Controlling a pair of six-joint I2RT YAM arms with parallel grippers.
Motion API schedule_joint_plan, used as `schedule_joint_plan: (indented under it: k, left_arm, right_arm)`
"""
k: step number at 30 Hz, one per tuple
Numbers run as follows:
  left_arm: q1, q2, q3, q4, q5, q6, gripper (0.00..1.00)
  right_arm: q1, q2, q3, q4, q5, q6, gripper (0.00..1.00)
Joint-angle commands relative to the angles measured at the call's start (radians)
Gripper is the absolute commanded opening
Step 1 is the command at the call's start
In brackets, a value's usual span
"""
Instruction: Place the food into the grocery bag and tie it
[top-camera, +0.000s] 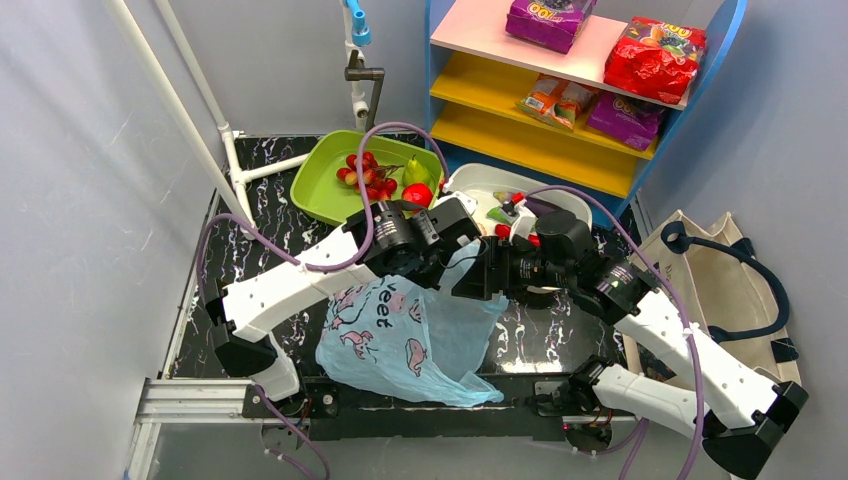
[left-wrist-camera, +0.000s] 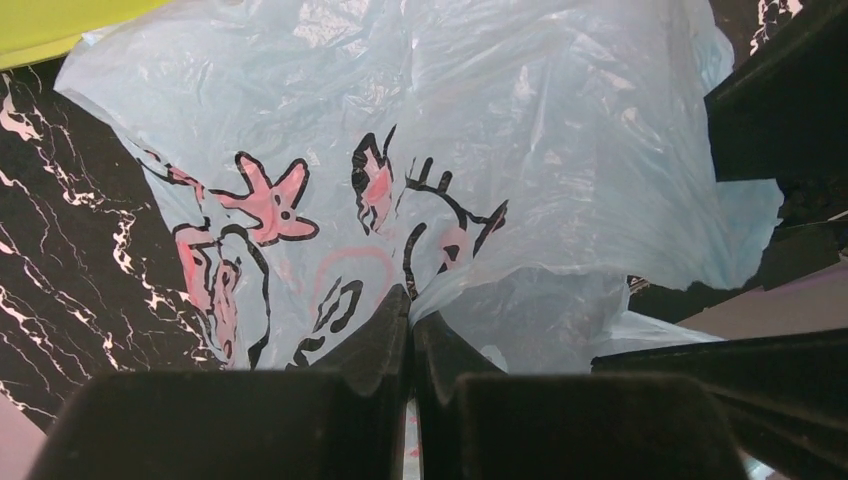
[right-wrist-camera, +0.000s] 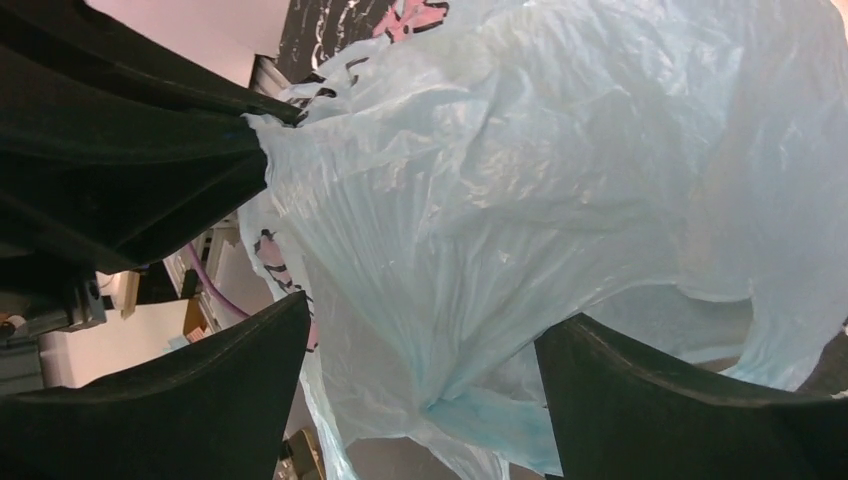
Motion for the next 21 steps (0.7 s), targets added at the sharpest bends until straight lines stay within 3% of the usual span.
schedule_joint_plan:
  k: [1,4,8,10,12,13,15,16,18,21]
  left_arm:
    - [0.015,-0.070,-0.001,-0.019,0.014,-0.019,0.00]
    - [0.016,-0.074,0.004,-0.024,0.015,-0.021,0.00]
    - [0.017,-0.101,-0.010,-0.026,0.024,-0.031,0.01]
    - [0.017,-0.121,-0.025,-0.031,0.027,-0.036,0.07]
    - [0.017,-0.141,-0.042,-0.050,0.022,-0.048,0.19]
    - [0.017,-0.156,-0.051,-0.063,0.017,-0.056,0.30]
    - [0.017,-0.183,-0.079,-0.082,0.004,-0.083,0.66]
    - [0.017,-0.208,-0.096,-0.086,0.000,-0.106,0.77]
    - [0.017,-0.248,-0.138,-0.085,0.005,-0.139,0.87]
    - [0.012,-0.287,-0.183,-0.073,0.035,-0.187,0.90]
  right_arm:
    - [0.010,-0.003,0.027,0.082,-0.016,0.002,0.82]
    - [0.011,0.008,0.033,0.063,0.013,0.006,0.65]
    - [0.013,0.016,0.065,0.031,0.033,0.002,0.28]
    - [0.013,0.020,0.096,0.012,0.041,0.000,0.13]
    - [0.015,0.029,0.131,-0.015,0.041,-0.006,0.01]
    - [0.014,0.036,0.150,-0.033,0.046,-0.010,0.01]
    - [0.015,0.046,0.186,-0.069,0.053,-0.020,0.01]
    - [0.015,0.054,0.203,-0.086,0.057,-0.020,0.01]
    - [0.015,0.068,0.233,-0.113,0.053,-0.020,0.01]
    - [0.021,0.095,0.284,-0.156,0.062,-0.002,0.01]
